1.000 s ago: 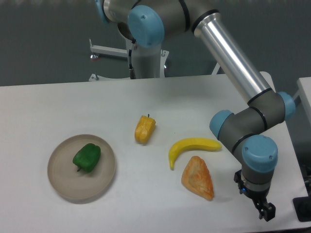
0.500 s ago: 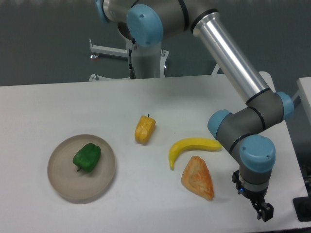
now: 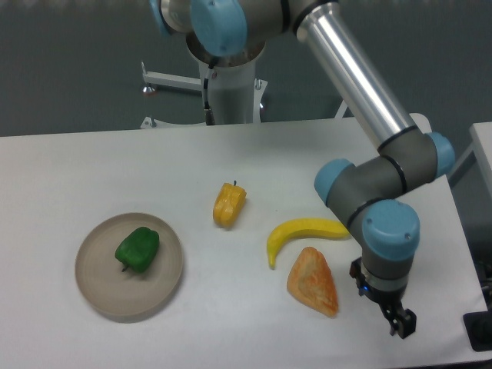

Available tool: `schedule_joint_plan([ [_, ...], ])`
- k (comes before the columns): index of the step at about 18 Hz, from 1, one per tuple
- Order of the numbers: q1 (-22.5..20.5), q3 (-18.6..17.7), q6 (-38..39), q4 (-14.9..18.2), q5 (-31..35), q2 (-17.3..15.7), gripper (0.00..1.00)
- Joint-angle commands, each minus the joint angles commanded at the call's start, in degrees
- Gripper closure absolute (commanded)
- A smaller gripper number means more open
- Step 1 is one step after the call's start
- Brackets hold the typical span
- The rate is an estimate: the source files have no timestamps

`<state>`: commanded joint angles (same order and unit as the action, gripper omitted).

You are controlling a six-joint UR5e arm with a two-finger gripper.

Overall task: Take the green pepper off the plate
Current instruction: 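Raise the gripper from beside the bread slice and start moving, then move the open gripper over the green pepper on the plate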

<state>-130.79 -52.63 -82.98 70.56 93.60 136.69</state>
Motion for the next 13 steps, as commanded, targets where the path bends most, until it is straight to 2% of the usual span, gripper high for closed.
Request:
schedule_joint_plan([
  [3, 2.0, -4.4, 6.0, 2.1, -0.2, -4.3, 0.0],
  [6, 3.8, -8.6, 13.2, 2.4, -3.2, -8.1, 0.0],
  [11, 7.0, -19.0, 28.9, 1.9, -10.1, -15.3, 0.0],
  [13, 8.2, -22.9, 32.6, 1.8, -12.1, -17.8, 0.0],
])
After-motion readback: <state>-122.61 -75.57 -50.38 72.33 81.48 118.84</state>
